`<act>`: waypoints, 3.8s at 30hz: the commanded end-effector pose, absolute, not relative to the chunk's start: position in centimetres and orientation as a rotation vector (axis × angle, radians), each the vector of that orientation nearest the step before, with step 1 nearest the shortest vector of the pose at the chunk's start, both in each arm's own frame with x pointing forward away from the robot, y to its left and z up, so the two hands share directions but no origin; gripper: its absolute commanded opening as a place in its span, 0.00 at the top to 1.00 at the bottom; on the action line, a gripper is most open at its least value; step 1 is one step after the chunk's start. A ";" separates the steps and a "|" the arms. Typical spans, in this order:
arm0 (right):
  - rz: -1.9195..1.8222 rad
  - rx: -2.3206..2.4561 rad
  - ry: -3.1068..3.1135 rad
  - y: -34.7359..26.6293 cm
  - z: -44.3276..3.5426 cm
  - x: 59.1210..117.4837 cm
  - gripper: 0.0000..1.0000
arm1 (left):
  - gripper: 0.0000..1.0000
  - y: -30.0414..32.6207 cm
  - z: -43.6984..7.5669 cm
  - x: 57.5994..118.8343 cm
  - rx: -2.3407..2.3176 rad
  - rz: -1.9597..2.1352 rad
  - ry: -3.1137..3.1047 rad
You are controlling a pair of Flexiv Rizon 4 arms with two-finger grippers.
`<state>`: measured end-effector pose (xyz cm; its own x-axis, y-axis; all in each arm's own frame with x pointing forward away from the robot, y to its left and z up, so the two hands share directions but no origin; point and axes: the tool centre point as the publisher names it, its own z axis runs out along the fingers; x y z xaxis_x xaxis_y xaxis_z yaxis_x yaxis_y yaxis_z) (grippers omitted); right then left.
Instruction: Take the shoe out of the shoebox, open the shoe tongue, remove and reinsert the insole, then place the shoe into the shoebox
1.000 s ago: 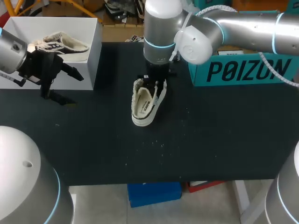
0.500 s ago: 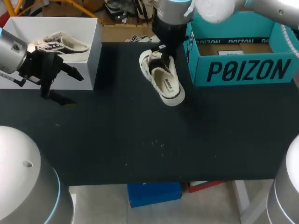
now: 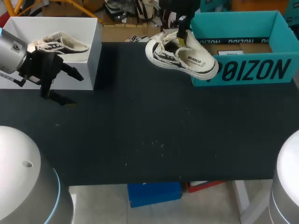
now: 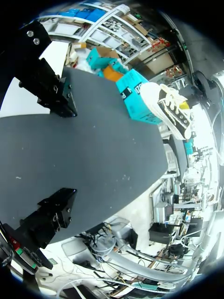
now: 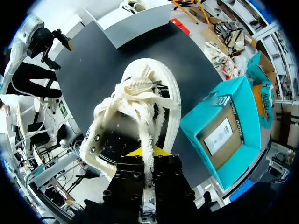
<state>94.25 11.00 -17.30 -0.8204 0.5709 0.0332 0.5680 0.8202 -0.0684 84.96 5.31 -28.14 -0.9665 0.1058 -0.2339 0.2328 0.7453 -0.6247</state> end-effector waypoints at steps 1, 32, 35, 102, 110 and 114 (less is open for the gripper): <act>0.264 -0.654 -2.964 11.6 -16.5 95.1 1.00 | 0.00 5.3 -28.3 84.9 0.271 -1.023 2.756; 0.383 -0.097 -3.093 -0.9 -13.4 101.7 1.00 | 0.00 5.3 -28.3 84.9 0.271 -1.023 2.756; 0.390 -0.059 -3.081 -3.1 -13.4 103.4 1.00 | 0.00 5.3 -28.3 84.9 0.271 -1.023 2.756; 0.078 -0.031 -2.857 -12.9 -30.3 111.9 1.00 | 0.00 5.3 -28.3 84.9 0.271 -1.023 2.756; 0.069 -0.025 -2.829 -12.7 -32.5 111.8 1.00 | 0.00 5.3 -28.3 84.9 0.271 -1.023 2.756; 0.084 -0.037 -2.821 -12.6 -33.5 111.8 1.00 | 0.00 5.3 -28.3 84.9 0.271 -1.023 2.756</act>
<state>111.03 -12.92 -32.63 -0.9586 0.0309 0.2830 0.0148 0.9982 -0.0586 84.96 5.31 -28.14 -0.9665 0.1059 -0.2339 0.2328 0.7453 -0.6248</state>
